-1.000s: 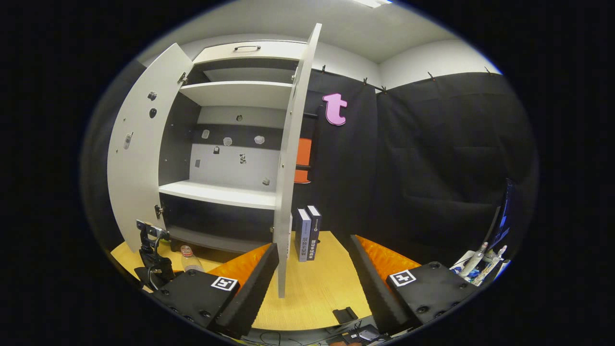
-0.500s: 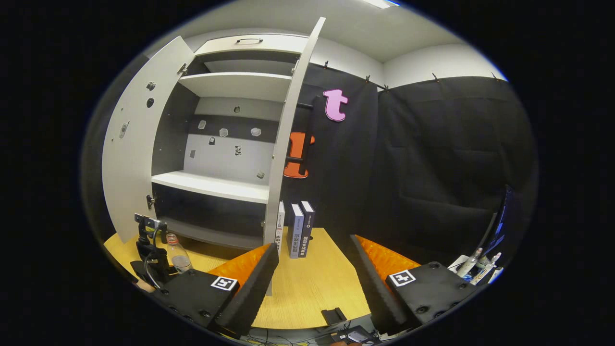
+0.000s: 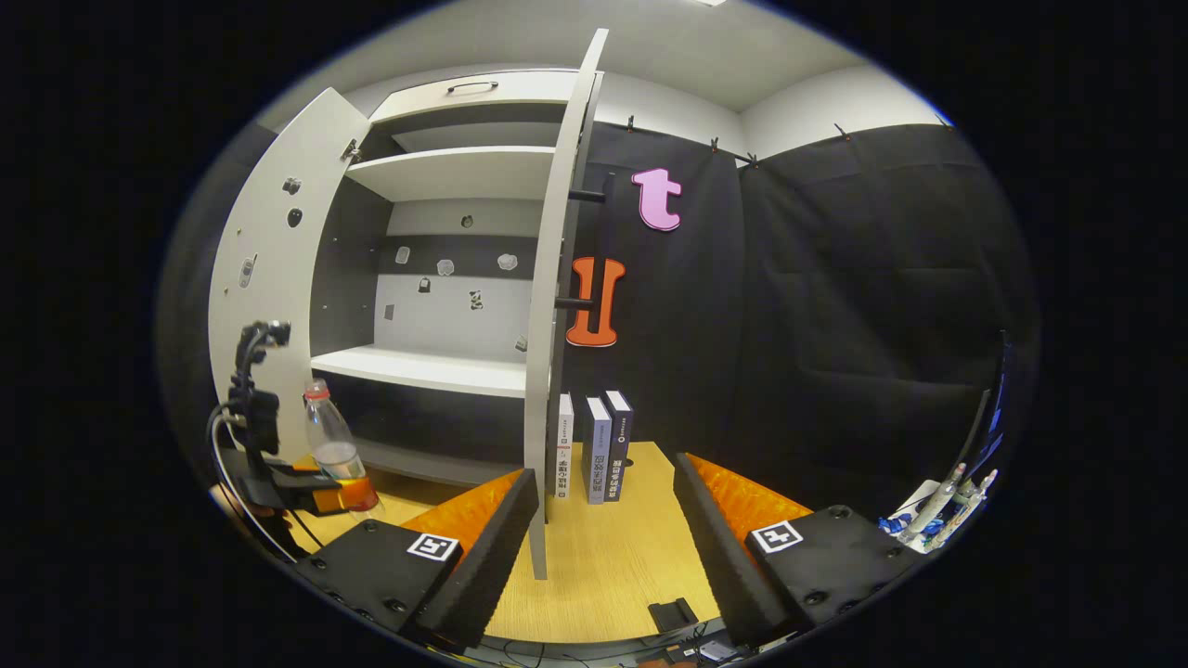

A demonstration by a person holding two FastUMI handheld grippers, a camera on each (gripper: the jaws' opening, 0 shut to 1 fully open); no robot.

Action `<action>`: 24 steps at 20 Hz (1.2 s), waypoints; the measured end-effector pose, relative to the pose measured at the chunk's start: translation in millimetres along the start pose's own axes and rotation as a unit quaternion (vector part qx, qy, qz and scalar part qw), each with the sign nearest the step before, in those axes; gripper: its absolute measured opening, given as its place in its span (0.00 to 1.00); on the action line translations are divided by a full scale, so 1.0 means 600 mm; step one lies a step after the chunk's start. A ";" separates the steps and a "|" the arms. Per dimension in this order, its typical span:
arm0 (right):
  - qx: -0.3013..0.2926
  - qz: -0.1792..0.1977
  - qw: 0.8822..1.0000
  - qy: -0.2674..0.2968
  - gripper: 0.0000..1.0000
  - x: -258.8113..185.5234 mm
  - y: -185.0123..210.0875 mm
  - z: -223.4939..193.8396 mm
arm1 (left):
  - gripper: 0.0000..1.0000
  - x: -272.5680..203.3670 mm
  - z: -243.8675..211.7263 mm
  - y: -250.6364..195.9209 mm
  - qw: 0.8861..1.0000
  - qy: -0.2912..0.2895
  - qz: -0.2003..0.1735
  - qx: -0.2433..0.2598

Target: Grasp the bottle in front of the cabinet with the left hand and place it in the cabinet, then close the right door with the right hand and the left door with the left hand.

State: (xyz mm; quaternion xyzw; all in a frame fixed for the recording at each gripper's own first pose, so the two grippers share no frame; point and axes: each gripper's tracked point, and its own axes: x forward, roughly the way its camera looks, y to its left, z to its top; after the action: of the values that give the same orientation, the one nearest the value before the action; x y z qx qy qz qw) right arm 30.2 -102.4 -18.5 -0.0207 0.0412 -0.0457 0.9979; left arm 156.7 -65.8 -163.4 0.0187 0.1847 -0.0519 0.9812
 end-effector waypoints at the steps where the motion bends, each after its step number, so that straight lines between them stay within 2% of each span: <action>1: 0.004 0.003 1.000 -0.003 0.98 0.002 -0.004 0.001 | 0.78 -0.008 0.029 -0.006 1.000 -0.007 -0.004 0.005; 7: 0.019 0.007 1.000 -0.018 0.98 0.012 -0.039 0.010 | 0.78 -0.010 0.177 -0.039 0.999 -0.022 -0.038 -0.013; 14: 0.039 -0.014 0.999 -0.013 0.98 0.017 -0.098 0.004 | 0.77 0.060 0.321 -0.051 0.998 -0.057 -0.023 0.031; 20: 0.049 -0.041 0.998 -0.010 0.98 0.019 -0.153 -0.002 | 0.77 0.151 0.382 -0.077 0.997 -0.062 -0.032 0.026; 24: 0.055 -0.058 0.997 -0.004 0.98 0.011 -0.180 -0.004 | 0.77 0.210 0.387 -0.081 0.998 -0.045 -0.027 0.029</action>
State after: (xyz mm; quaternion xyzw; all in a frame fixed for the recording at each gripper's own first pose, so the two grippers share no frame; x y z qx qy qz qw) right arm 26.6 -210.7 -16.8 0.0318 0.0335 -0.1055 0.9933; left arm 351.7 -139.0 6.4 0.0395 0.1391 -0.0842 0.9859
